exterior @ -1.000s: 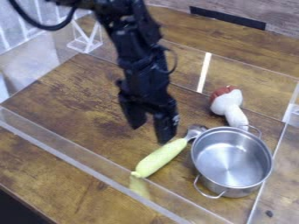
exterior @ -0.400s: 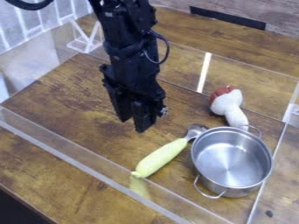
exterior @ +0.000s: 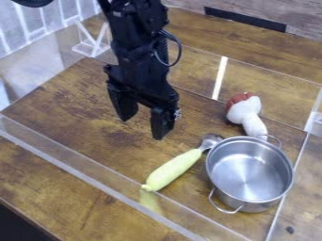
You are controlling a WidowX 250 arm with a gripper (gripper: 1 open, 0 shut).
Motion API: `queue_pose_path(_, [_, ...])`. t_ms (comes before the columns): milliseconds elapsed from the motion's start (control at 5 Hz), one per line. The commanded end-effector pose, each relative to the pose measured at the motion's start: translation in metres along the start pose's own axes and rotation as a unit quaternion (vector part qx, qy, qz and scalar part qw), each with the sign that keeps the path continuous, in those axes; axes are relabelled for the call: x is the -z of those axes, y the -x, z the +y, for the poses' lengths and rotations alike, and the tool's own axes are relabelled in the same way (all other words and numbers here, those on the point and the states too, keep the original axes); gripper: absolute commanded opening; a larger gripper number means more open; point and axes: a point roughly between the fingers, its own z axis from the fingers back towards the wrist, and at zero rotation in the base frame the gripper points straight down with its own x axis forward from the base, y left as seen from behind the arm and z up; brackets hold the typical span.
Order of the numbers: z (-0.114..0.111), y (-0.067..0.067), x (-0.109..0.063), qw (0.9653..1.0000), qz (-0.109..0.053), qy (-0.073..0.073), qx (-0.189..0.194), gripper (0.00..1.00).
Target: Move the green spoon to the right
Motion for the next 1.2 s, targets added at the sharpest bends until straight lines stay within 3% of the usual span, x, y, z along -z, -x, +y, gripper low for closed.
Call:
queue_pose_path(0, [0.017,-0.018,-0.002,0.9995,-0.031,-0.008,0.005,1.00])
queue_pose_path(200, [0.038,-0.025,0.004,0.9992,-0.037,-0.015,0.004,1.00])
queue_pose_path(400, [0.058,-0.023,-0.013,0.9986,-0.048,-0.024,0.000,1.00])
queue_pose_path(600, [0.071,-0.021,-0.042,0.9972,-0.064,-0.037,-0.001,1.00])
queue_pose_path(800, [0.066,-0.022,-0.056,0.9955,-0.079,-0.046,-0.026,1.00])
queue_pose_path(1000, [0.066,-0.024,-0.053,0.9946,-0.080,-0.051,-0.042,1.00])
